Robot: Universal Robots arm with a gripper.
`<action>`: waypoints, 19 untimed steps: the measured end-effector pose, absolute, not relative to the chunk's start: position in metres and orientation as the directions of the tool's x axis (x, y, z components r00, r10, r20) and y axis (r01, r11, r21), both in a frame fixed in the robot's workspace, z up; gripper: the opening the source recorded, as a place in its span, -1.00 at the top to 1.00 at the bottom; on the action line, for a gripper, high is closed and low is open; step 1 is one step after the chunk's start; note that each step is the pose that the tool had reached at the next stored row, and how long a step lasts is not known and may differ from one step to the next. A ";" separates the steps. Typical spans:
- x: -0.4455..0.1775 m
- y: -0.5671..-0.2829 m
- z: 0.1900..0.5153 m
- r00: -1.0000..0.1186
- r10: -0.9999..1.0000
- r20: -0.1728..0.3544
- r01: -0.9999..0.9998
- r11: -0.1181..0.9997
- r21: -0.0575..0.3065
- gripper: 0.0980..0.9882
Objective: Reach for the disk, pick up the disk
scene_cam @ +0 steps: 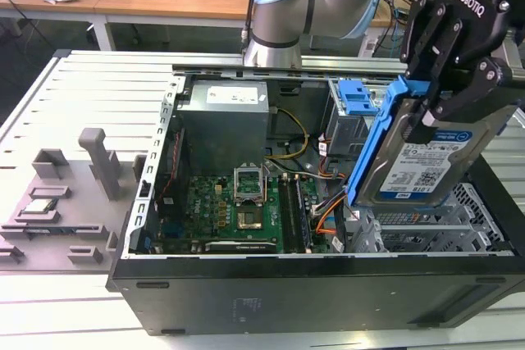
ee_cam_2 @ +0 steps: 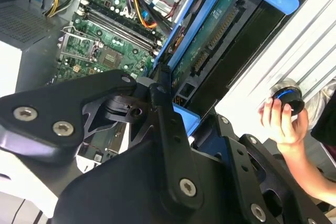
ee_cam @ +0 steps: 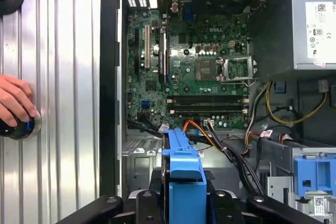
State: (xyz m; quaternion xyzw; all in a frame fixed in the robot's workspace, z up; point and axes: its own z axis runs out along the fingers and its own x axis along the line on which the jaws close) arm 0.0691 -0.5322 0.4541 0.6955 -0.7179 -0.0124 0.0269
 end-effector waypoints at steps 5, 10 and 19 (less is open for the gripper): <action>0.078 -0.532 0.452 -0.031 -0.999 0.022 -0.998 0.032 0.056 0.39; 0.086 -0.532 0.451 -0.031 -0.999 0.023 -0.998 0.032 0.056 0.39; 0.098 -0.535 0.448 -0.031 -0.999 0.023 -0.998 0.032 0.056 0.39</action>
